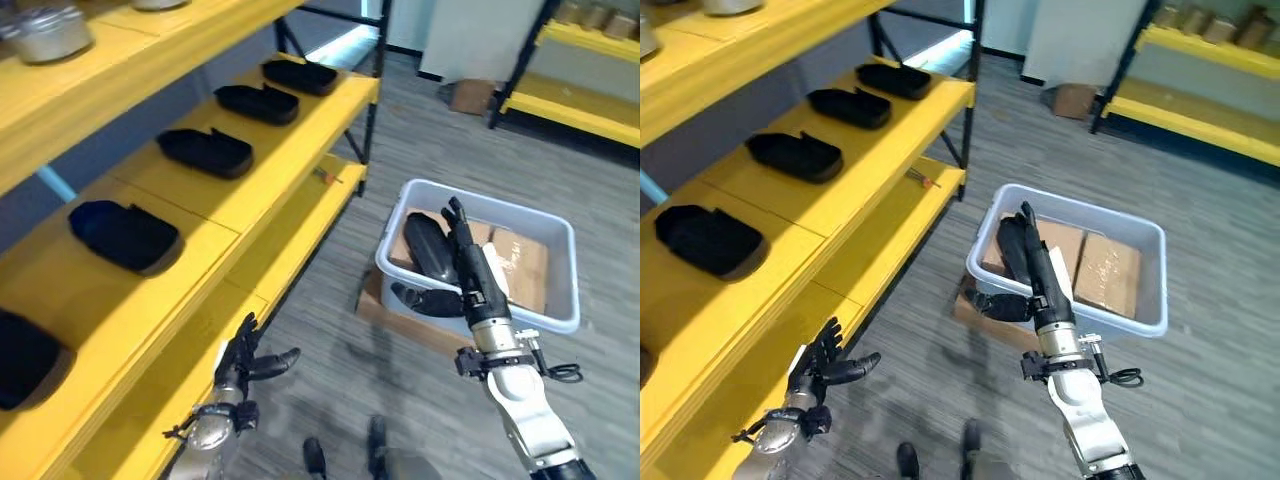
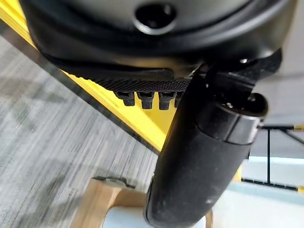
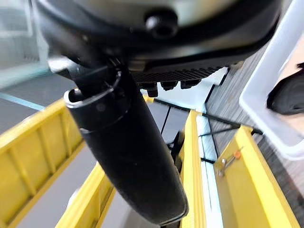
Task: Move parts from the plastic box to the shelf.
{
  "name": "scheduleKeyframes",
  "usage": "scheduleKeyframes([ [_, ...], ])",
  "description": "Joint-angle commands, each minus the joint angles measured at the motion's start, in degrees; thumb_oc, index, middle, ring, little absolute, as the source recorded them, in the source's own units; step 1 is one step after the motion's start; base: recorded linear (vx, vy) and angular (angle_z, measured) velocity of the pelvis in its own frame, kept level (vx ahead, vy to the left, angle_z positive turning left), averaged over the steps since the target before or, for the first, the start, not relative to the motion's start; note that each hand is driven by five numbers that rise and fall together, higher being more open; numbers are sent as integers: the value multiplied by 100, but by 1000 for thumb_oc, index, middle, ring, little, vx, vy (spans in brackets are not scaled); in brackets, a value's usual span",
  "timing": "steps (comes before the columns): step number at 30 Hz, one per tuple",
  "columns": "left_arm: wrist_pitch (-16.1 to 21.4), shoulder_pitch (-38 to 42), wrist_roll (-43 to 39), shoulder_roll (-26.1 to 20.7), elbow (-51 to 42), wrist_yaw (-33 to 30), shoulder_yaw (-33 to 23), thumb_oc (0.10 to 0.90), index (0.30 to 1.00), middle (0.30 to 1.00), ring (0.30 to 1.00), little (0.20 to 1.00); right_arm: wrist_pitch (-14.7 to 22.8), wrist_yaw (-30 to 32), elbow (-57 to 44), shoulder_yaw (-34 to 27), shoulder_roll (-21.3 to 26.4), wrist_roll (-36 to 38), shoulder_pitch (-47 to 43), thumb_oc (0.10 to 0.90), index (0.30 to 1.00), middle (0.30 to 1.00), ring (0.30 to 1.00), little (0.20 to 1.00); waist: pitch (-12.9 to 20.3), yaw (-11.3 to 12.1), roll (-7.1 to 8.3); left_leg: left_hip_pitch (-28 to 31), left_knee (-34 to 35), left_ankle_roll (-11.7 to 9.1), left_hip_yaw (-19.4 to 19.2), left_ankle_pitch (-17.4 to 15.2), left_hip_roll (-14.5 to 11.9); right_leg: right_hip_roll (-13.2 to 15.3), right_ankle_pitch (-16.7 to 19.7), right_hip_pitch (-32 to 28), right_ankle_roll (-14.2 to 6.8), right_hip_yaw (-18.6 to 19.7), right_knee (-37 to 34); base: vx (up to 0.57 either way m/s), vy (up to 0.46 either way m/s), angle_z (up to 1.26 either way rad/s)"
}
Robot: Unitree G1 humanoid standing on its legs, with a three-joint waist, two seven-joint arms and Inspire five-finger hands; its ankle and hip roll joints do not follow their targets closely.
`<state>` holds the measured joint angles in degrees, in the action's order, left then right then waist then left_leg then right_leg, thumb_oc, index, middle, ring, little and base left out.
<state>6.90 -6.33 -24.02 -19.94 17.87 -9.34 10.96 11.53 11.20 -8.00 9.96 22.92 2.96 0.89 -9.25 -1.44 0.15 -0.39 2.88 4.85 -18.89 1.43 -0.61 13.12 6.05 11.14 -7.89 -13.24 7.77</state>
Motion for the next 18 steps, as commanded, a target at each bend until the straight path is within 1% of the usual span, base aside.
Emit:
scheduleKeyframes([
  [1,538,65,111,-225,-677,67,-254,900,1000,1000,1000,1000,409,204,-405,-219,25,-121,-517,900,1000,1000,1000,1000,100,92,90,366,-175,-408,370,-359,-216,325,662,-41,-229,83,-519,113,-83,-99],
  [2,538,62,112,-221,-676,67,-252,900,1000,1000,1000,1000,405,206,-410,-218,28,-125,-511,900,1000,1000,1000,1000,82,98,72,406,-172,-406,367,-387,-227,311,669,-91,-246,79,-551,192,-141,-79],
  [3,527,4,146,-225,-692,76,-298,900,1000,1000,1000,1000,363,202,-449,-240,43,-187,-465,900,1000,1000,1000,1000,82,55,144,591,-98,-437,310,-448,-190,479,961,-29,-399,-3,-778,206,-140,-73],
  [4,530,-8,172,-222,-699,67,-317,900,1000,1000,1000,1000,370,205,-471,-258,49,-201,-431,900,1000,1000,1000,1000,88,27,187,681,-85,-454,308,-489,-180,486,1052,-23,-450,-6,-827,277,-203,-6],
  [5,514,14,179,-212,-663,76,-323,900,1000,1000,1000,1000,367,177,-489,-317,61,-183,-334,900,1000,1000,1000,1000,119,-13,233,792,-54,-509,328,-542,-194,376,927,-147,-442,52,-918,146,-114,-9],
  [6,515,17,179,-215,-661,76,-324,900,1000,1000,1000,1000,365,175,-493,-319,58,-182,-333,900,1000,1000,1000,1000,120,-15,249,784,-45,-510,328,-516,-182,386,943,-140,-434,53,-930,223,-179,-3],
  [7,524,58,230,-161,-596,90,-295,900,1000,1000,1000,1000,362,153,-498,-357,81,-150,-269,900,1000,1000,1000,1000,210,-32,332,912,-34,-586,360,-553,-227,323,994,-207,-426,43,-890,141,-125,13],
  [8,525,60,231,-161,-593,90,-293,900,1000,1000,1000,1000,361,151,-500,-359,82,-148,-266,900,1000,1000,1000,1000,216,-35,331,908,-30,-587,363,-548,-227,323,993,-203,-425,39,-889,313,-286,34],
  [9,519,111,181,-113,-590,83,-279,900,1000,1000,1000,1000,380,134,-590,-443,146,-77,-188,900,1000,1000,1000,1000,290,-119,306,981,-15,-689,451,-526,-433,190,798,-215,-347,34,-706,223,-239,19],
  [12,517,157,117,-71,-564,102,-236,900,1000,1000,1000,1000,423,152,-646,-569,247,-47,-103,900,1000,1000,1000,1000,342,-220,231,1011,-67,-834,511,-409,-711,-8,448,-275,-177,-48,-537,219,-268,0],
  [13,524,221,71,-54,-547,91,-197,900,1000,1000,1000,1000,461,174,-657,-606,273,9,-83,900,1000,1000,1000,1000,348,-271,204,973,-173,-914,536,-297,-841,-103,333,-279,-103,-20,-478,149,-244,-7],
  [14,524,260,14,-37,-537,98,-170,900,1000,1000,1000,1000,472,209,-653,-636,294,51,-75,900,1000,1000,1000,1000,344,-311,186,892,-364,-997,546,-179,-974,-201,246,-280,-28,-14,-448,141,-295,-9],
  [15,517,292,-56,-18,-517,115,-139,900,1000,1000,1000,1000,500,238,-644,-655,330,111,-71,900,1000,1000,1000,1000,322,-337,153,763,-810,-1111,550,-20,-1181,-355,122,-340,98,-34,-433,131,-318,4],
  [16,518,293,-99,-6,-524,123,-120,900,1000,1000,1000,1000,526,256,-641,-632,352,160,-77,900,1000,1000,1000,1000,290,-337,169,567,-1390,-1147,590,192,-1354,-489,29,-434,239,-26,-456,126,-325,20],
  [17,512,263,-128,10,-546,130,-105,900,1000,1000,1000,1000,534,263,-641,-613,390,191,-80,900,1000,1000,1000,1000,231,-309,187,315,-1986,-1122,721,356,-1428,-620,-43,-540,369,-6,-492,118,-307,11],
  [18,510,246,-135,19,-546,115,-97,900,1000,1000,1000,1000,542,258,-643,-586,407,216,-101,900,1000,1000,1000,1000,147,-231,247,98,-2590,-1091,967,563,-1335,-700,-91,-627,478,66,-513,107,-291,-11],
])
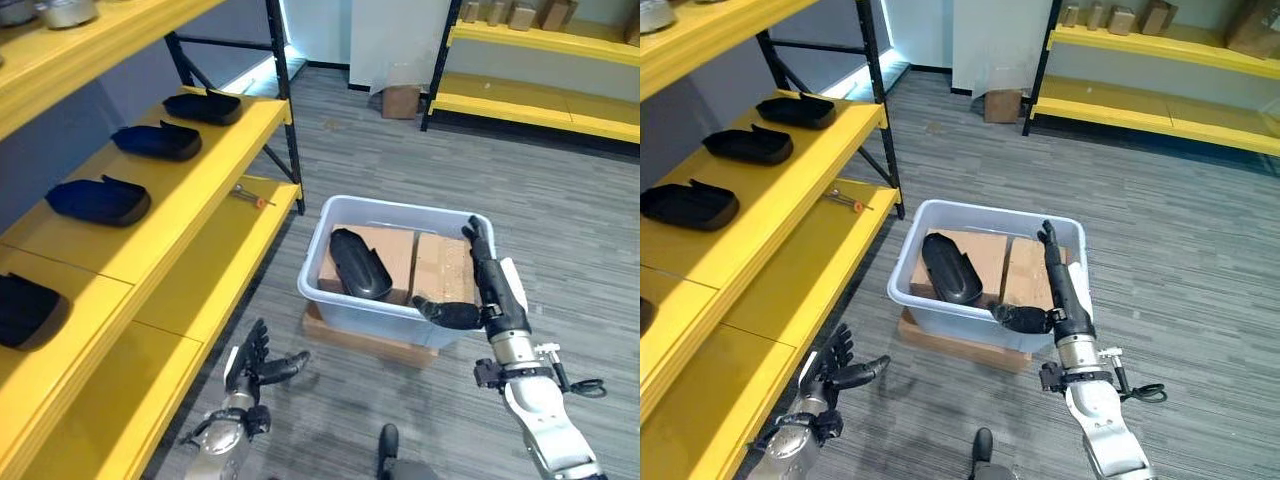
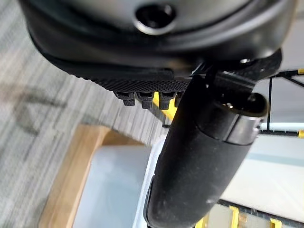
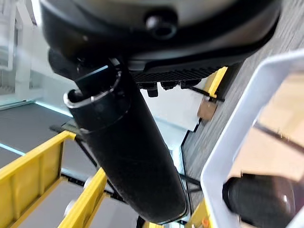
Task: Move parts from the plastic box to the shelf.
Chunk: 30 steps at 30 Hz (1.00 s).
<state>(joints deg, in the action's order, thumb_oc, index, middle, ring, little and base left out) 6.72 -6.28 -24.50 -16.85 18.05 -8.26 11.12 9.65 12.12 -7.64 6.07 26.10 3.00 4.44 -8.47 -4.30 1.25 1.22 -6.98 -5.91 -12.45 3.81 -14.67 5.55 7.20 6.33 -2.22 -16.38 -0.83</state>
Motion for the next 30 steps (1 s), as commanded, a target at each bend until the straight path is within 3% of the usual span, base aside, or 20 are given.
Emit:
scheduleKeyframes([
  [1,520,209,-103,-277,-596,25,-88,900,1000,1000,1000,1000,738,165,-688,-152,120,258,-497,900,1000,1000,1000,1000,-53,150,229,-404,-2321,69,592,404,245,-10,-266,-240,34,470,319,118,-261,-27],
  [2,510,184,-97,-272,-587,18,-79,900,1000,1000,1000,1000,750,142,-684,-144,150,286,-501,900,1000,1000,1000,1000,-121,195,280,-642,-2775,116,760,368,371,-43,-330,-309,86,517,305,124,-212,-47],
  [3,490,141,-87,-276,-604,19,-60,900,1000,1000,1000,1000,737,140,-697,-149,173,292,-479,900,1000,1000,1000,1000,-164,218,357,-921,-2716,183,719,359,399,-5,-353,-362,88,525,286,172,-110,-52],
  [5,460,84,-78,-279,-603,47,-57,900,1000,1000,1000,1000,722,133,-705,-199,186,294,-436,900,1000,1000,1000,1000,-199,286,361,-1259,-2064,246,648,111,408,30,-413,-526,-16,597,228,189,16,-32],
  [7,461,63,-67,-293,-603,63,-53,900,1000,1000,1000,1000,731,119,-713,-234,191,322,-397,900,1000,1000,1000,1000,-186,313,390,-1276,-1720,244,616,146,371,70,-414,-563,-67,672,208,179,99,-10],
  [9,465,49,-33,-289,-570,25,-47,900,1000,1000,1000,1000,763,181,-657,-227,181,295,-413,900,1000,1000,1000,1000,-159,429,306,-1310,-123,90,749,635,138,101,-535,-690,-200,778,232,379,256,-44],
  [10,462,52,21,-280,-524,-11,-57,900,1000,1000,1000,1000,727,185,-623,-233,170,254,-368,900,1000,1000,1000,1000,-142,476,223,-1266,281,-32,849,880,31,142,-675,-832,-261,833,316,381,261,-50],
  [13,487,32,29,-294,-466,15,-79,900,1000,1000,1000,1000,691,59,-683,-231,125,212,-239,900,1000,1000,1000,1000,-70,445,183,-1002,331,3,730,588,99,203,-751,-885,-330,840,379,239,183,-56],
  [17,518,60,101,-427,-538,65,-146,900,1000,1000,1000,1000,596,-71,-672,-273,18,74,-140,900,1000,1000,1000,1000,59,420,192,-704,282,177,353,188,467,560,-573,-966,-516,976,375,229,236,-34],
  [25,506,-42,161,-642,-665,63,-304,900,1000,1000,1000,1000,455,-203,-527,-131,41,-290,-308,900,1000,1000,1000,1000,51,478,309,-716,310,429,7,-146,892,990,3,-663,-825,1096,257,106,144,-13],
  [30,504,-28,184,-716,-708,144,-314,900,1000,1000,1000,1000,331,-225,-215,-90,394,-689,-632,900,1000,1000,1000,1000,6,546,385,-938,302,421,44,-126,921,1022,112,-532,-855,979,186,21,2,6],
])
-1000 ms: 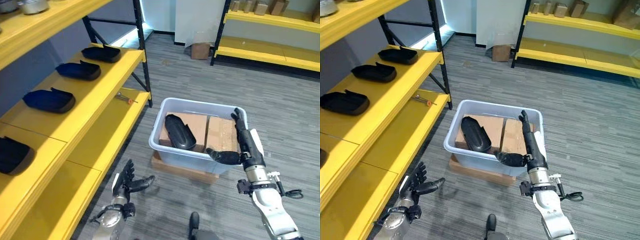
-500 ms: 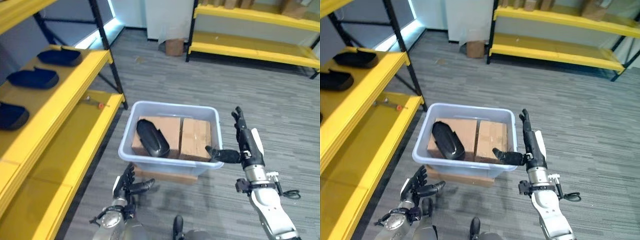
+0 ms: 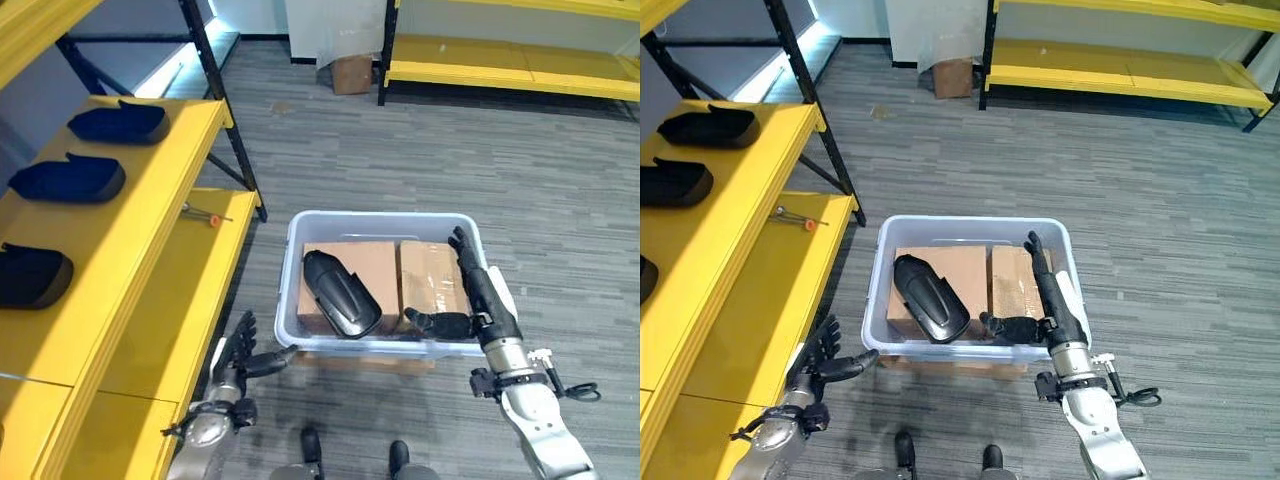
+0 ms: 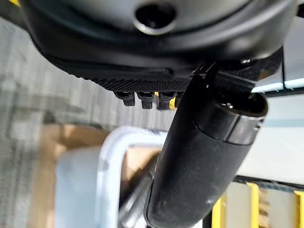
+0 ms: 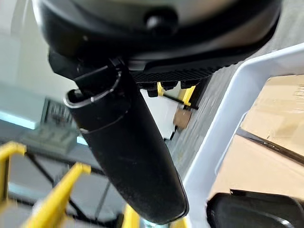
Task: Move parts from the plastic box to the shelf.
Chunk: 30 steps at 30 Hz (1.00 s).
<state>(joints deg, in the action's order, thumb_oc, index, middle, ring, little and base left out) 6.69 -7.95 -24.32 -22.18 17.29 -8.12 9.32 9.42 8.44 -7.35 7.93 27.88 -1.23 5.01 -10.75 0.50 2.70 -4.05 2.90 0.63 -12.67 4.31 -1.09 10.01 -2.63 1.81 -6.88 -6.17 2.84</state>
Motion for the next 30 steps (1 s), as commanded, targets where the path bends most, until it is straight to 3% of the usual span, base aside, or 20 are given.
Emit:
scheduleKeyframes([
  [1,509,167,146,-202,-655,146,-126,900,1000,1000,1000,1000,325,191,-165,-260,324,-366,-815,900,1000,1000,1000,1000,195,91,258,-480,-703,-243,81,-166,-436,567,1088,-39,-387,-79,-186,-19,-17,19],
  [16,540,515,-129,-565,-753,318,230,900,1000,1000,1000,1000,-151,417,1824,1128,1900,-989,-3997,900,1000,1000,1000,1000,-777,467,211,-1266,-520,-480,370,409,-746,258,868,736,-180,-355,-158,-75,-65,7],
  [21,589,659,-178,-659,-774,321,259,900,1000,1000,1000,1000,-300,297,2537,2021,2531,-1714,-5105,900,1000,1000,1000,1000,-1061,539,149,-1398,-452,-536,420,531,-800,212,859,919,-147,-382,-75,-69,-35,5],
  [22,605,709,-163,-746,-783,341,279,900,1000,1000,1000,1000,-326,187,2779,2546,2872,-2198,-5600,900,1000,1000,1000,1000,-1169,606,128,-1446,-440,-568,453,553,-803,210,827,949,-141,-422,-48,-57,-49,4],
  [24,615,746,-155,-747,-781,343,281,900,1000,1000,1000,1000,-285,238,2954,2732,2912,-2289,-5791,900,1000,1000,1000,1000,-1189,609,85,-1516,-438,-575,473,589,-805,211,843,1001,-136,-452,-43,-39,-40,9],
  [26,670,868,-156,-841,-750,347,342,900,1000,1000,1000,1000,-318,109,3413,3576,3202,-2976,-6415,900,1000,1000,1000,1000,-1284,696,36,-1563,-408,-613,502,616,-808,226,815,1055,-137,-485,-5,-21,-23,19],
  [30,704,959,-171,-864,-729,328,413,900,1000,1000,1000,1000,-344,51,3855,4288,3389,-3467,-7045,900,1000,1000,1000,1000,-1345,753,-38,-1673,-365,-632,551,691,-795,231,833,1146,-142,-528,9,-22,-21,6],
])
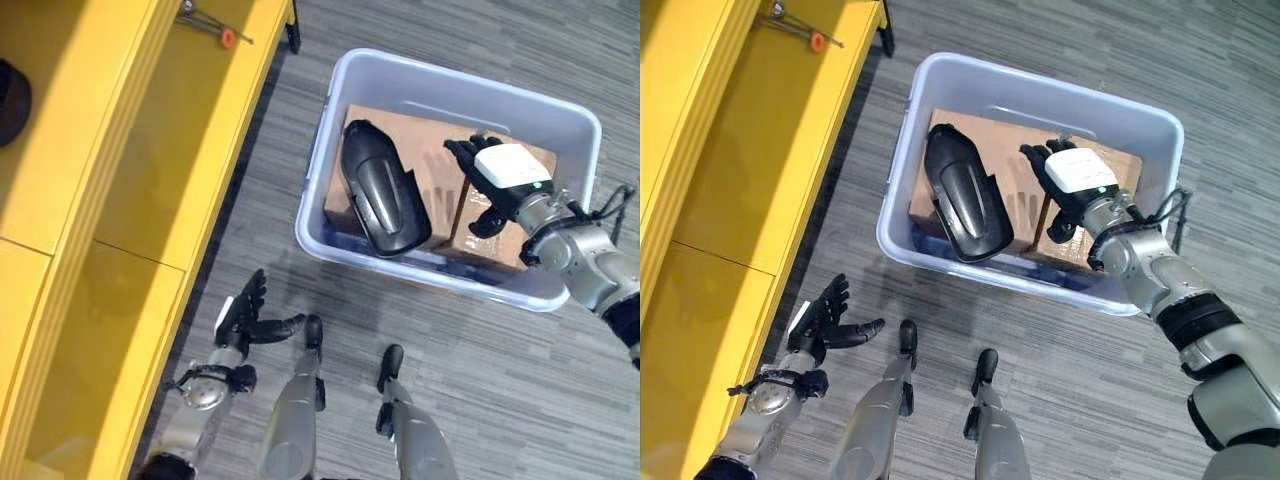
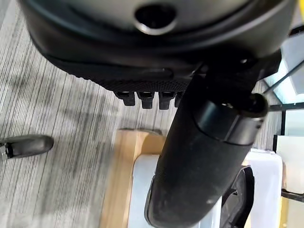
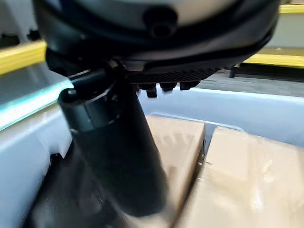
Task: Move parts from the plastic box to the shelf.
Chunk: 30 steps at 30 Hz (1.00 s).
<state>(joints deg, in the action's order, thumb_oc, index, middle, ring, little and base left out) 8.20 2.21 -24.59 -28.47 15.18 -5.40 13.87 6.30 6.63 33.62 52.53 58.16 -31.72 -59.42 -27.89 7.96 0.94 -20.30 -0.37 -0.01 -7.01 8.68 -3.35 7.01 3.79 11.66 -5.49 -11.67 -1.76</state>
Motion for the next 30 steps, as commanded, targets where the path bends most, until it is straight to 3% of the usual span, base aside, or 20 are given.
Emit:
scheduleKeyframes([
  [1,558,-37,-149,-244,-511,61,-25,900,1000,1000,1000,1000,-34,207,-143,8,411,-536,-774,900,1000,1000,1000,1000,352,13,109,-71,-27,-574,-7,266,-562,535,192,185,-283,11,477,-16,-27,8],
  [8,573,117,-110,-301,-488,-57,33,900,1000,1000,1000,1000,-185,314,217,1156,736,-1619,-1813,900,1000,1000,1000,1000,245,93,34,-238,144,-595,78,362,-527,560,147,401,-299,-62,583,7,-19,10],
  [12,567,186,-97,-269,-490,-120,33,900,1000,1000,1000,1000,-279,387,66,1402,844,-1990,-2135,900,1000,1000,1000,1000,222,108,27,-344,116,-582,128,347,-506,570,128,455,-296,-116,615,14,-20,2],
  [17,558,279,-99,-216,-427,-225,58,900,1000,1000,1000,1000,-464,565,30,1025,728,-2006,-2014,900,1000,1000,1000,1000,178,136,6,-428,77,-579,160,317,-476,576,108,500,-292,-156,634,7,-13,7],
  [30,558,407,-64,-170,-396,-372,70,900,1000,1000,1000,1000,-525,543,-198,1128,669,-2417,-2006,900,1000,1000,1000,1000,80,214,-1,-547,92,-570,261,319,-428,587,65,527,-275,-251,648,11,-8,5],
])
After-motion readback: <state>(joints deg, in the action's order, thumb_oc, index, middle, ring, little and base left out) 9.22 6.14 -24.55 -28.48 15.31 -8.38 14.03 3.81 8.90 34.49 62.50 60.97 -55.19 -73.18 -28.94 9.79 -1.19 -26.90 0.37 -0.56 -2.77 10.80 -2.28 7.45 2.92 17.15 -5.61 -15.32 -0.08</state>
